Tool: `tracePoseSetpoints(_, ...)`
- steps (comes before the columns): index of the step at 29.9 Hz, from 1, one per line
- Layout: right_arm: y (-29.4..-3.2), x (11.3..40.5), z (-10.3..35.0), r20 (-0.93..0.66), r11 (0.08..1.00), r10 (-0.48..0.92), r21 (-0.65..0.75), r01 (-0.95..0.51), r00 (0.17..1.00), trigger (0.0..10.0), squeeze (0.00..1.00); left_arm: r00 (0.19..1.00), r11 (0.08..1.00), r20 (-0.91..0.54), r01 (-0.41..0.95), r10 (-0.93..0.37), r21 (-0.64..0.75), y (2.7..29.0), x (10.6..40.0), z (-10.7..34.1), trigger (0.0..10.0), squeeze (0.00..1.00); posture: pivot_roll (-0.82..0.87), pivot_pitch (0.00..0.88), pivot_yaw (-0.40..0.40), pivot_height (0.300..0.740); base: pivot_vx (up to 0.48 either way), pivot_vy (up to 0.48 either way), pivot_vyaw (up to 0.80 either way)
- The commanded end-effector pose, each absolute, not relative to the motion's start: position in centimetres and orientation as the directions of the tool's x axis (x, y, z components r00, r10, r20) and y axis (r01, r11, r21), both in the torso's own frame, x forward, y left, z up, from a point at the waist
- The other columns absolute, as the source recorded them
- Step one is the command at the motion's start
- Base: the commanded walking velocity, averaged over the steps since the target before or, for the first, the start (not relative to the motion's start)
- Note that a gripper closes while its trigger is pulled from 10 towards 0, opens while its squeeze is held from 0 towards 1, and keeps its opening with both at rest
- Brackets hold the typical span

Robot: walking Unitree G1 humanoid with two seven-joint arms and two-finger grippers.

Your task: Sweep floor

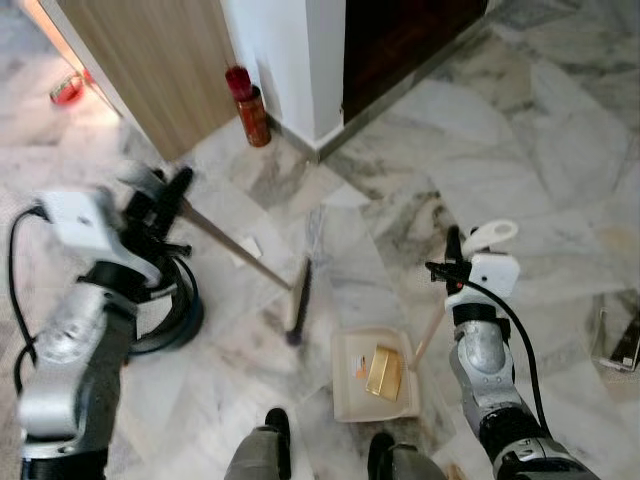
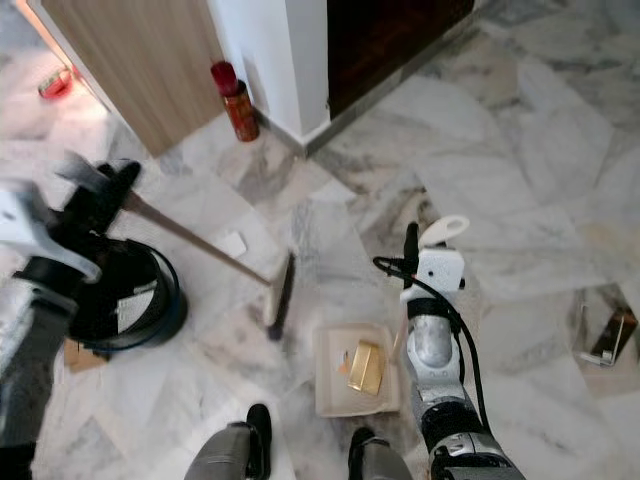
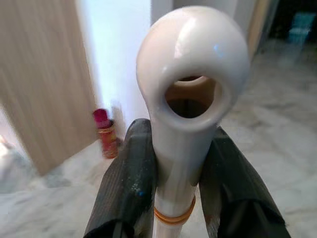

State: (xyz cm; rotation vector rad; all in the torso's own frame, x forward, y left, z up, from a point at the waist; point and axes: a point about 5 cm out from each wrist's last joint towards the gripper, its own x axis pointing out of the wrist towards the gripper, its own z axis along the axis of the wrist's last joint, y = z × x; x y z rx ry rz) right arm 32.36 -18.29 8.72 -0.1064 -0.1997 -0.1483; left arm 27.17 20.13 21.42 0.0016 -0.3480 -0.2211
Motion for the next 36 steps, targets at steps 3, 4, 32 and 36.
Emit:
tracePoseSetpoints(3,-18.9,31.5,7.9,0.179,0.98,-0.181,-0.054,0.193,0.967,10.0,0.0,0.93,0.981,0.313,0.176,-0.191,0.075,20.6,26.7,20.0,10.0,0.0,0.15,0.096,0.083,0.74,0.0,0.0,0.0)
tracePoseSetpoints(4,-19.0,31.5,8.0,0.185,0.979,-0.184,-0.051,0.196,0.965,10.0,0.0,0.933,0.981,0.305,0.174,-0.191,0.082,20.6,26.7,19.8,10.0,0.0,0.15,0.092,0.084,0.74,0.0,0.0,0.0)
tracePoseSetpoints(32,-18.5,31.1,15.6,0.433,0.968,-0.241,0.036,0.25,0.869,10.0,0.0,0.929,0.987,0.346,0.086,-0.128,0.136,18.4,27.1,17.0,10.0,0.0,0.06,0.0,0.05,0.74,0.0,0.0,0.0)
tracePoseSetpoints(36,-18.0,30.7,15.9,0.427,0.971,-0.232,0.052,0.232,0.874,10.0,0.0,0.928,0.99,0.357,0.063,-0.104,0.124,18.5,27.2,17.1,10.0,0.0,0.07,0.0,0.044,0.74,0.0,0.0,0.0)
